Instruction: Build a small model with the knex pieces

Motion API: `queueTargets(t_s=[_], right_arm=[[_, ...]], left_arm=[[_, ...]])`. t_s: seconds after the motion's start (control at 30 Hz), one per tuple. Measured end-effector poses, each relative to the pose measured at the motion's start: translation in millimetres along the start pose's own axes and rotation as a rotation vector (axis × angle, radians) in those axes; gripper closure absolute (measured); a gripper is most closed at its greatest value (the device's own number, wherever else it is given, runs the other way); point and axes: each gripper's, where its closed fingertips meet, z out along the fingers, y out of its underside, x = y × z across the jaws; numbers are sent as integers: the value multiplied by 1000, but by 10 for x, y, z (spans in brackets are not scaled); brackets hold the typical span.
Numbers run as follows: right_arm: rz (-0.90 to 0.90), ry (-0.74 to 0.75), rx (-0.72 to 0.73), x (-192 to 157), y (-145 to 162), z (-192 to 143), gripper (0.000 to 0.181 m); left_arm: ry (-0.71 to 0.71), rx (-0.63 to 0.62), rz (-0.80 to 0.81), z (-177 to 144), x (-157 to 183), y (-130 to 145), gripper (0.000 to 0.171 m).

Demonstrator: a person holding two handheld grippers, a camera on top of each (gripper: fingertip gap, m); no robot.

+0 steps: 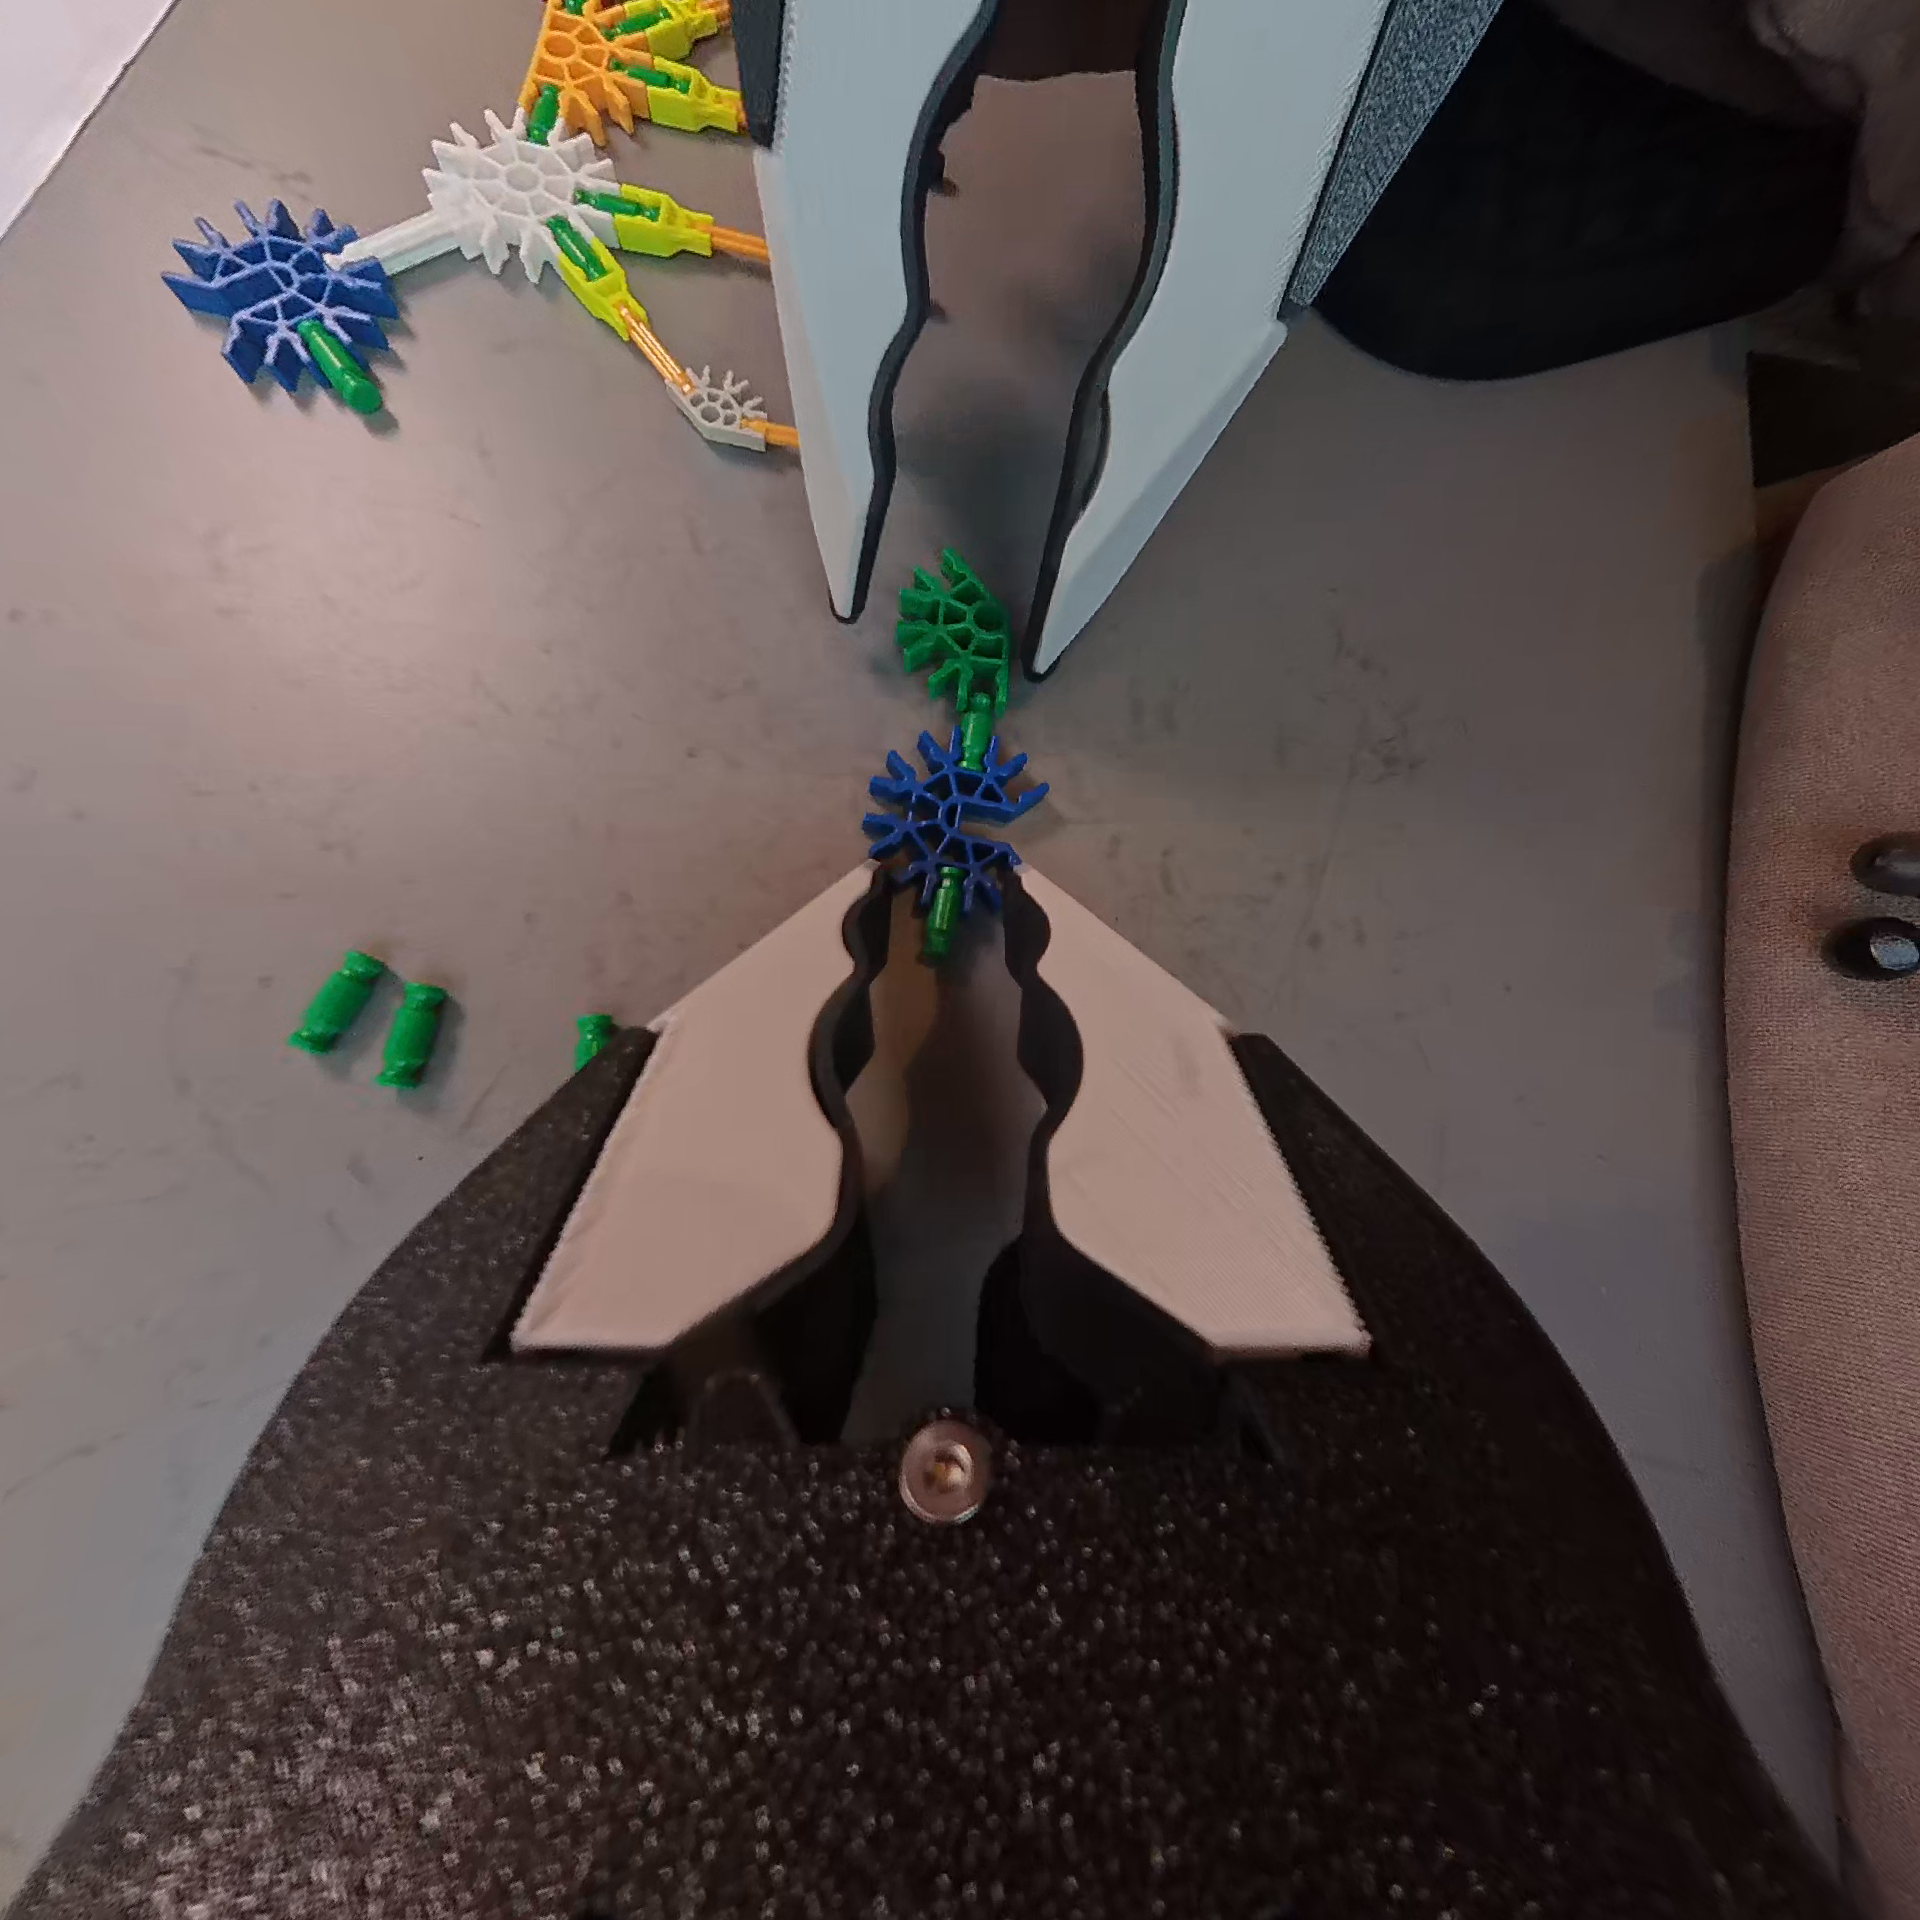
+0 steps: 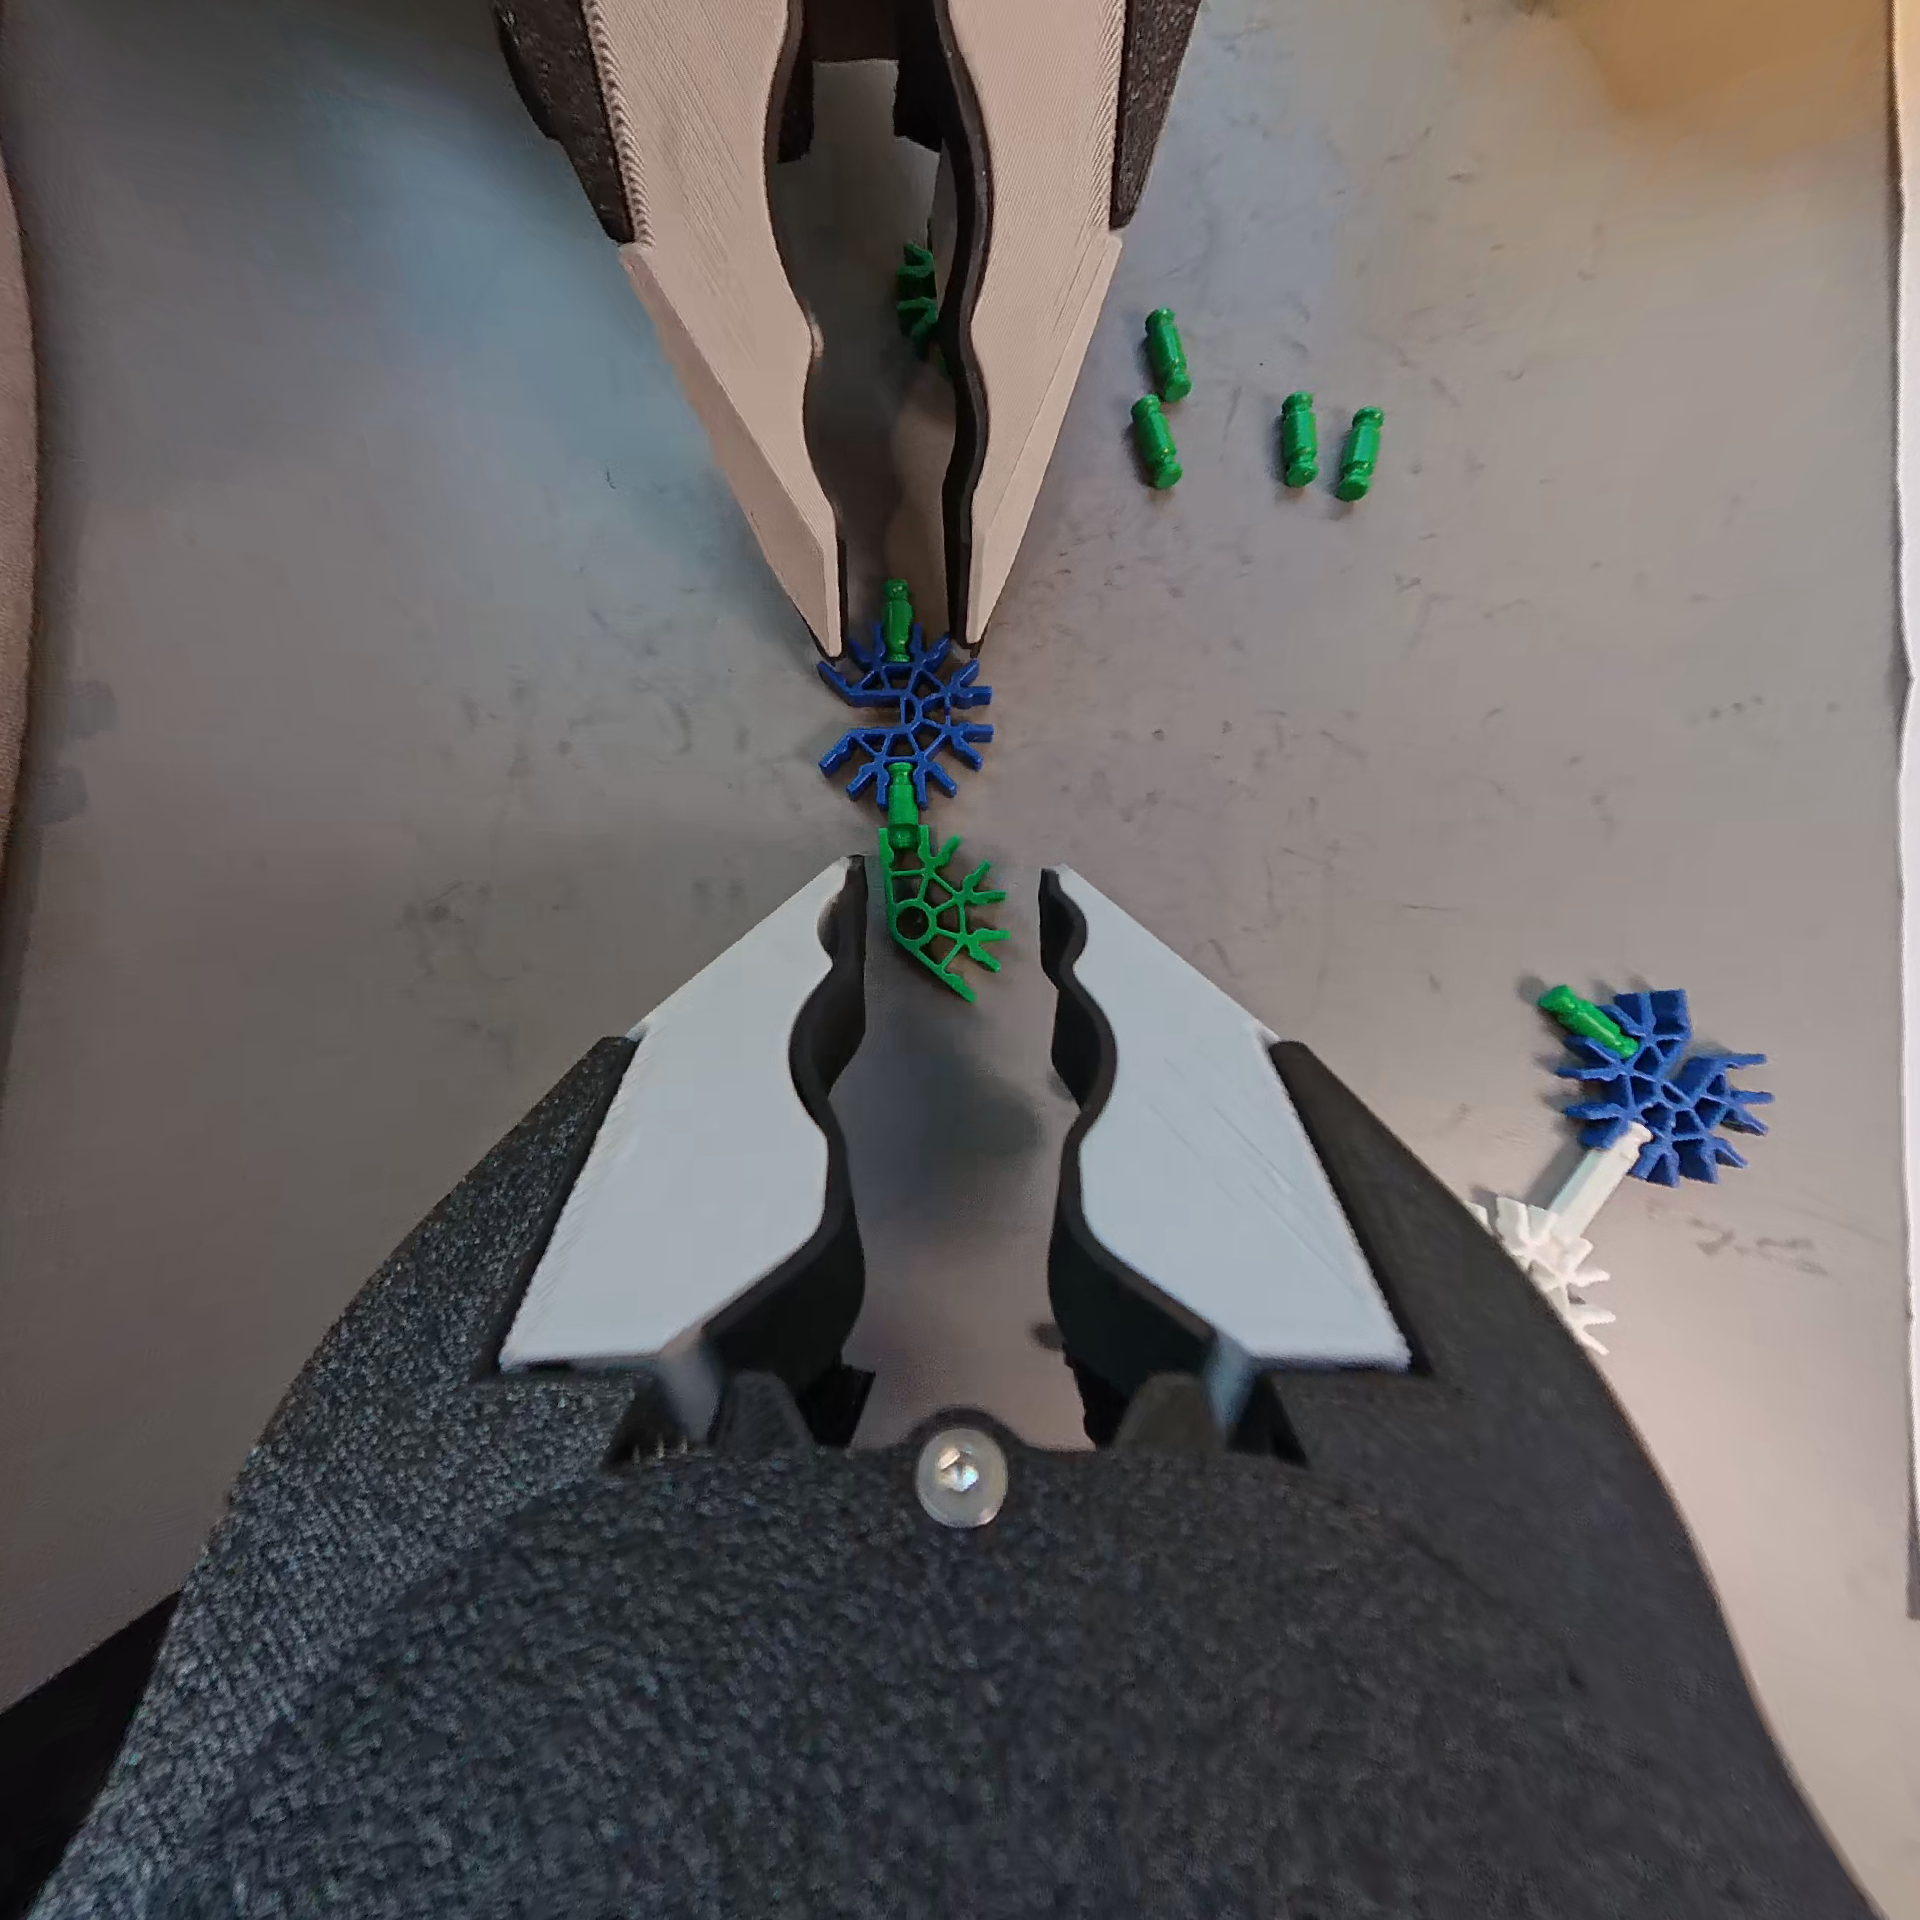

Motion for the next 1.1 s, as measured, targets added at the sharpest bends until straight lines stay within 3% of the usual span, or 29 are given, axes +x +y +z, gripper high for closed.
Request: queueTargets(t_s=[0.5,0.77,1.1], right_arm=[[-57,24,-55,-57,43,24,161],[-31,119,-80,-47,46,35,162],[32,196,21,-48,-109,18,157]], left_arm=[[-23,-25,52,17,10,36,156],[-18,-59,72,-48,9,84,156],[7,14,-18,-97,-15,-5,156]])
